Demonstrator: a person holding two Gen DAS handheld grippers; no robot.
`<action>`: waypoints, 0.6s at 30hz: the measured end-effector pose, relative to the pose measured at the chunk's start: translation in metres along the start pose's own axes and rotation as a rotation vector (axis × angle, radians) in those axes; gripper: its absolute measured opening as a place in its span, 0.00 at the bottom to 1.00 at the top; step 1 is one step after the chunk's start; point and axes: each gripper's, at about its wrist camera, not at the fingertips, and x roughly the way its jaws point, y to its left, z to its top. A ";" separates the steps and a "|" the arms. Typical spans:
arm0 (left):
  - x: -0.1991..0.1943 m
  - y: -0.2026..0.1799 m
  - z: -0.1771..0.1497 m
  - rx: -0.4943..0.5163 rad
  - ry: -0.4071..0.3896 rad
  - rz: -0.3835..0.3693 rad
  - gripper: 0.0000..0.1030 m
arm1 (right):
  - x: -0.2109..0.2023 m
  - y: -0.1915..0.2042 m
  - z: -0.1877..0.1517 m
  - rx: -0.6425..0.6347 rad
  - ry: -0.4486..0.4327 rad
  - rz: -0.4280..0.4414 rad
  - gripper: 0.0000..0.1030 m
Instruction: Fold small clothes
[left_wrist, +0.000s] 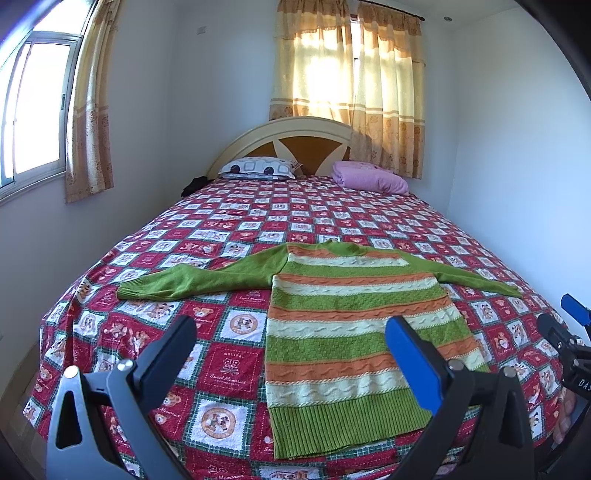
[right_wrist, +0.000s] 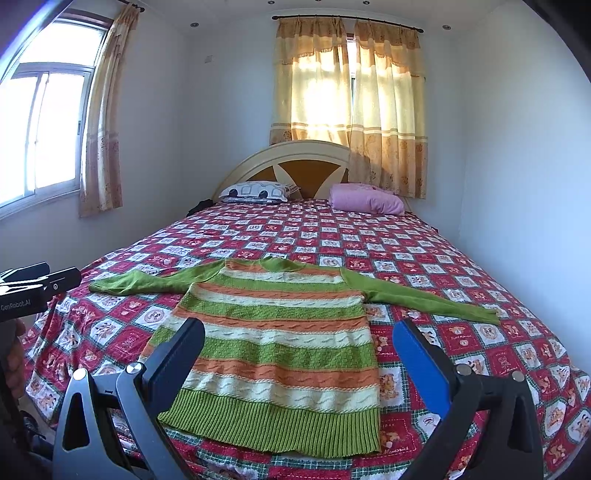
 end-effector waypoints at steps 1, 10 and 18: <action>0.000 0.000 0.001 0.001 0.001 -0.002 1.00 | 0.000 0.000 0.000 0.000 -0.001 -0.002 0.99; 0.001 0.001 0.000 0.005 0.005 -0.002 1.00 | 0.001 -0.003 -0.001 0.008 0.005 -0.004 0.99; 0.001 0.001 0.000 0.005 0.005 -0.004 1.00 | 0.001 -0.003 -0.001 0.008 0.006 -0.004 0.99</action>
